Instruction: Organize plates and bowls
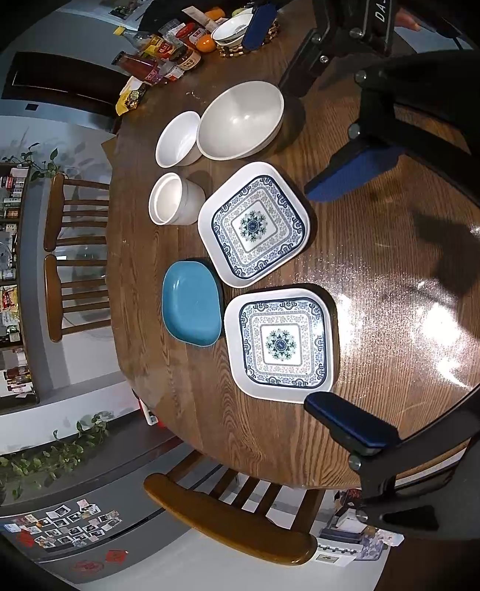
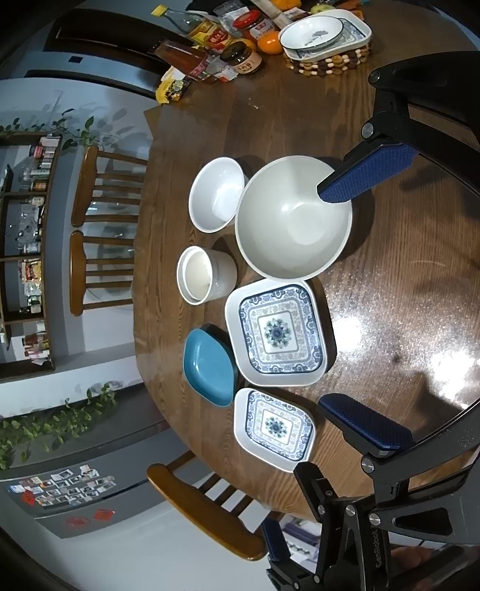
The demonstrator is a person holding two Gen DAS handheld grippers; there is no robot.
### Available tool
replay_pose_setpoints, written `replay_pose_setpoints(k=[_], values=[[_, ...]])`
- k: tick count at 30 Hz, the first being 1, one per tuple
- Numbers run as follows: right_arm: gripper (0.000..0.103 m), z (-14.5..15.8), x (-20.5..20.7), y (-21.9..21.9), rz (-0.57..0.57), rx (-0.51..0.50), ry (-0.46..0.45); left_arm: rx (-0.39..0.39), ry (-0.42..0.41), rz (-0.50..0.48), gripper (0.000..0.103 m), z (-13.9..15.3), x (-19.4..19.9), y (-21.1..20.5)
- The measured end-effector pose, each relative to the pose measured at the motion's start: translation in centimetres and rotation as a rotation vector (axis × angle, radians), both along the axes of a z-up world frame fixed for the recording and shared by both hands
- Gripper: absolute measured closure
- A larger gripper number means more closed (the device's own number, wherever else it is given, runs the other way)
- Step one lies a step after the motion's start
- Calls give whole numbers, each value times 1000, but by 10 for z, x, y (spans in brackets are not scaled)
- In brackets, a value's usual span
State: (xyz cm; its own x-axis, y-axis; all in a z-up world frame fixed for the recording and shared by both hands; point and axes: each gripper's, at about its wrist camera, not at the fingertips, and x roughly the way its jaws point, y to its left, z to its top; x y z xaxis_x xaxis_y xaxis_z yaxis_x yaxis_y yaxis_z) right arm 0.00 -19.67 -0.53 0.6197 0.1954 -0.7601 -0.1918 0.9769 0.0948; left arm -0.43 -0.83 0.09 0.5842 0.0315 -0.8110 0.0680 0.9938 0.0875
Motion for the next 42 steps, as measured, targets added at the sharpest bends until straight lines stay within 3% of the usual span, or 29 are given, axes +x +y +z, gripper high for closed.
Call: replay_pose_setpoints(k=[42], values=[[0, -7, 1, -4, -5, 15, 20, 22, -2, -19, 1, -3, -2, -9]])
